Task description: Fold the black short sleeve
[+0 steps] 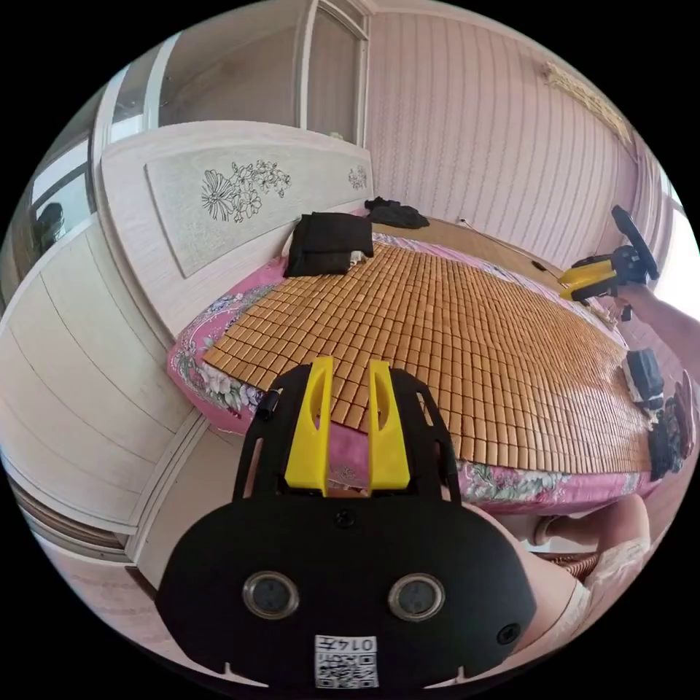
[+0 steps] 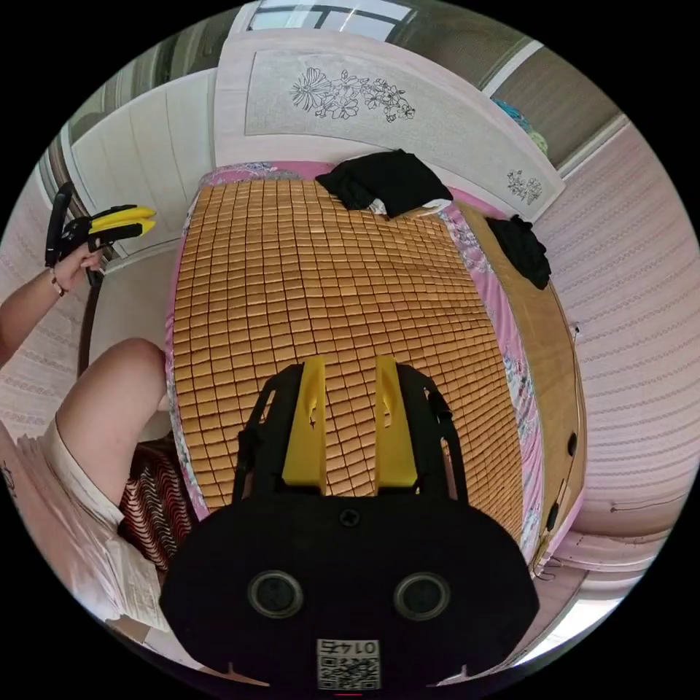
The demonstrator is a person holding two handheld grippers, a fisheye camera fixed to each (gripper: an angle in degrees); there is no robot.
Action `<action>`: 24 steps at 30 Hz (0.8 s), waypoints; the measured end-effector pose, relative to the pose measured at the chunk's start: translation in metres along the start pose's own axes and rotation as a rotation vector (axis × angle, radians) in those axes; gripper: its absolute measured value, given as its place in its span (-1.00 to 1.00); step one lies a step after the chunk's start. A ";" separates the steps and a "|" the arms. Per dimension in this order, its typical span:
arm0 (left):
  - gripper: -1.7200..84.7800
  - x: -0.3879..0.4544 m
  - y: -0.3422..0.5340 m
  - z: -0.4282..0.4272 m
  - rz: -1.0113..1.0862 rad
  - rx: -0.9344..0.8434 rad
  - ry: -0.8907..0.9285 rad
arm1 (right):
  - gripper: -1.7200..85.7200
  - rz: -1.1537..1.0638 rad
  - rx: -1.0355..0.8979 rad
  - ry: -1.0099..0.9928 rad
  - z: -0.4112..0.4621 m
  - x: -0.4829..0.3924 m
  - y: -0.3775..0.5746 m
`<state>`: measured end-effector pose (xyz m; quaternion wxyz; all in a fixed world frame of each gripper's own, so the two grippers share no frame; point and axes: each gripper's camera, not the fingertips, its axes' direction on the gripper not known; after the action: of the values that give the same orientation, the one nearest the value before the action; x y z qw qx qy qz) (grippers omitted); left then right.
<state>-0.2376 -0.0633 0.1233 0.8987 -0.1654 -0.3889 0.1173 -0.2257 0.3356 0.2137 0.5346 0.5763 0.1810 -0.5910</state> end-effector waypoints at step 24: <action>-0.81 -0.117 -0.261 0.346 -0.057 -0.048 0.073 | -0.96 0.300 0.190 -0.327 0.279 0.154 -0.221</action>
<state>-0.5500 -0.2709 0.3696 0.9110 -0.1800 -0.3631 0.0760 -0.5112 0.1185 0.0653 0.5821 0.5411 -0.0519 -0.6047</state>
